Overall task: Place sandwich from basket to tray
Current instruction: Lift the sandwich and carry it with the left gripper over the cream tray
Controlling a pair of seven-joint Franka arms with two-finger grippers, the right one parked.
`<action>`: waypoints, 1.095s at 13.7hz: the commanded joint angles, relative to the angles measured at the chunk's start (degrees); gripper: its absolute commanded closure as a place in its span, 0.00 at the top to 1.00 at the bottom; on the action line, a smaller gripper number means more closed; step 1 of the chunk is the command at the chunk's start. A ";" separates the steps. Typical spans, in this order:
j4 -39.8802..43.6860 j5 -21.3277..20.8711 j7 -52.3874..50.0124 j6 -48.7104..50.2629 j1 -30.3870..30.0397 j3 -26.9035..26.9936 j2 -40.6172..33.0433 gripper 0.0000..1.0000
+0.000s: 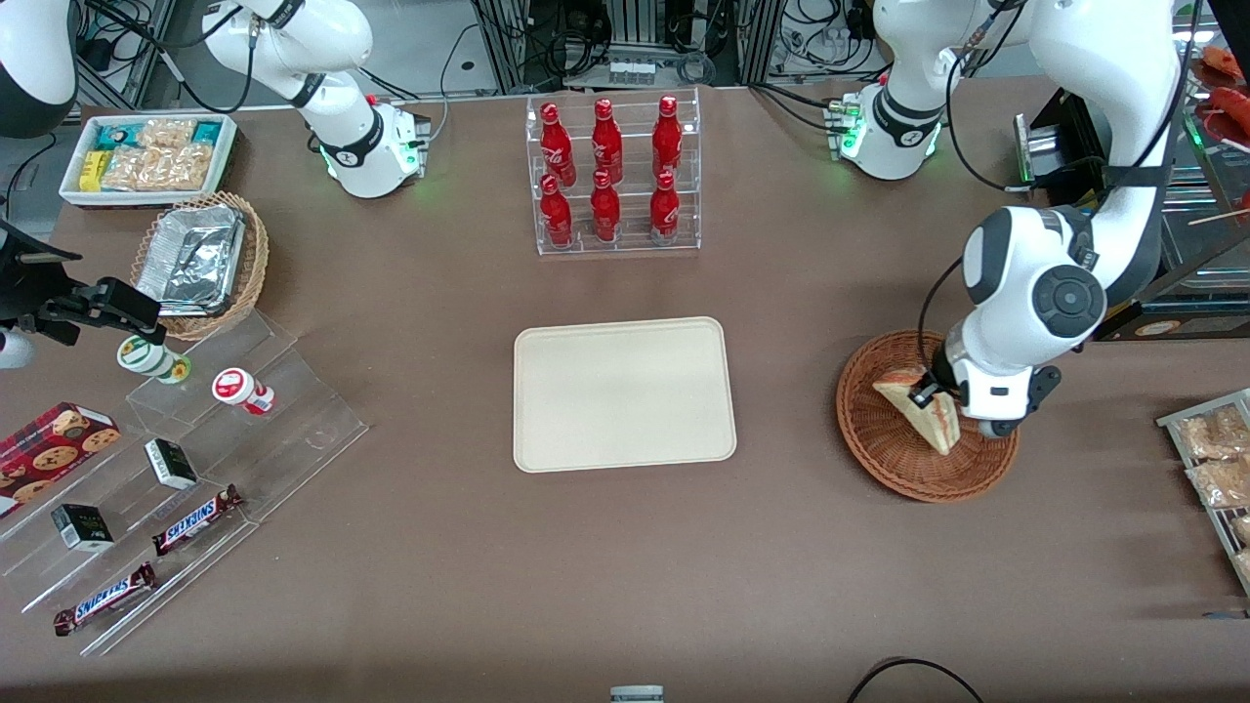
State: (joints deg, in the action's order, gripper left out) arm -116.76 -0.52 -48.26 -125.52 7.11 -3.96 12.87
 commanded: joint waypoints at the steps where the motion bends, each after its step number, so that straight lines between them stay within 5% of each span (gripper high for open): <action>1: 2.58 -0.72 3.86 2.38 4.30 0.18 -0.04 0.00; 8: 5.39 -0.72 12.32 1.95 18.18 0.27 2.41 0.00; 15: 26.38 -0.89 -1.20 8.97 31.37 0.27 18.74 0.00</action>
State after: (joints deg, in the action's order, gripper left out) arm -98.82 -0.61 -45.85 -119.69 35.19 -4.57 25.67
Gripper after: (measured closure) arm 0.855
